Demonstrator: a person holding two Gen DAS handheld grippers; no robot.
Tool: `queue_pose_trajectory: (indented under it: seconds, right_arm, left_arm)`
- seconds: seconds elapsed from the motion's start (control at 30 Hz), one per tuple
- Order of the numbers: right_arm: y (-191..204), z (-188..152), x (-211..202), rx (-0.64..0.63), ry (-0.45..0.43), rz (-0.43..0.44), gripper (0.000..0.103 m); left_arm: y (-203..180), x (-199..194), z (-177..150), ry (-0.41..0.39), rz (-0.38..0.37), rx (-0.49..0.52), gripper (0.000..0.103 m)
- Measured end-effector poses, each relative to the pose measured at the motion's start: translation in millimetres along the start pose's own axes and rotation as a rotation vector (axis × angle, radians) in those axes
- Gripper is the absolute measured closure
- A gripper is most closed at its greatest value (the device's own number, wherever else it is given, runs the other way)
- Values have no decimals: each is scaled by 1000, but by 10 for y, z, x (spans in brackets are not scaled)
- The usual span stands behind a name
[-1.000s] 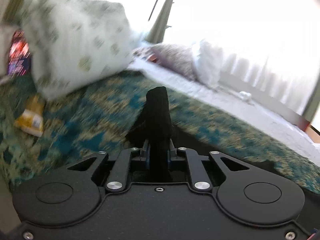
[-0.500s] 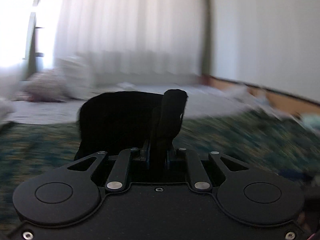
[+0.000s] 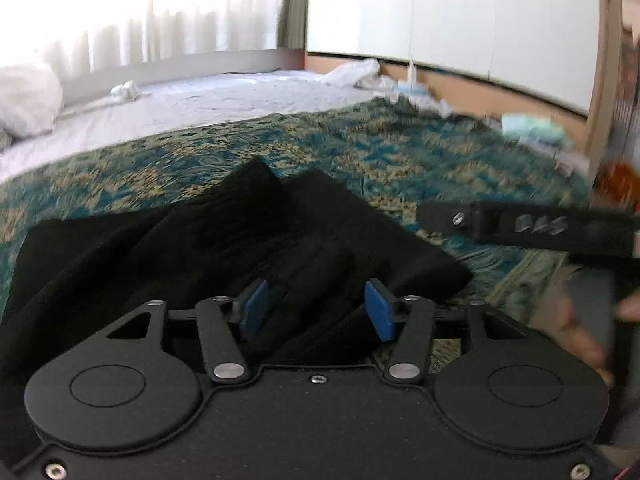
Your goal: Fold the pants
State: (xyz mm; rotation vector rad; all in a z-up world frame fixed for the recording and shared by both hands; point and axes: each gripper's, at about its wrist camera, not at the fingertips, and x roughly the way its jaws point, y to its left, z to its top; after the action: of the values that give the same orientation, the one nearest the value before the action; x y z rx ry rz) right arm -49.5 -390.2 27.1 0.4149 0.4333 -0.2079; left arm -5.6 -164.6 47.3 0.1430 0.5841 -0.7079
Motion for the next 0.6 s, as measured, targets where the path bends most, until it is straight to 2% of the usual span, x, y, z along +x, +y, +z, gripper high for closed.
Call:
queue_pose_trajectory:
  seconds: [0.07, 0.13, 0.2, 0.27, 0.33, 0.43, 0.6]
  right_arm:
    - [74, -60, -10, 14, 4, 38, 4]
    - [172, -116, -8, 7, 9, 66, 4]
    - [323, -188, 12, -34, 13, 84, 4]
    - [490, -246, 65, -90, 18, 73, 4]
    - [652, -293, 143, -133, 29, 50, 4]
    - [824, -338, 298, -153, 47, -2, 4]
    - [960, -407, 563, -148, 83, -55, 2]
  left_arm:
    - [158, -231, -17, -29, -15, -57, 48]
    - [355, -460, -17, -69, 3, -106, 48]
    - [525, -618, -37, -101, 59, -135, 48]
    - [702, -739, -88, -124, 157, -163, 50]
    - [883, -754, -139, -114, 246, -206, 57]
    - [1112, -732, -258, -94, 374, -260, 63]
    - [1273, -606, -449, -16, 426, -274, 64]
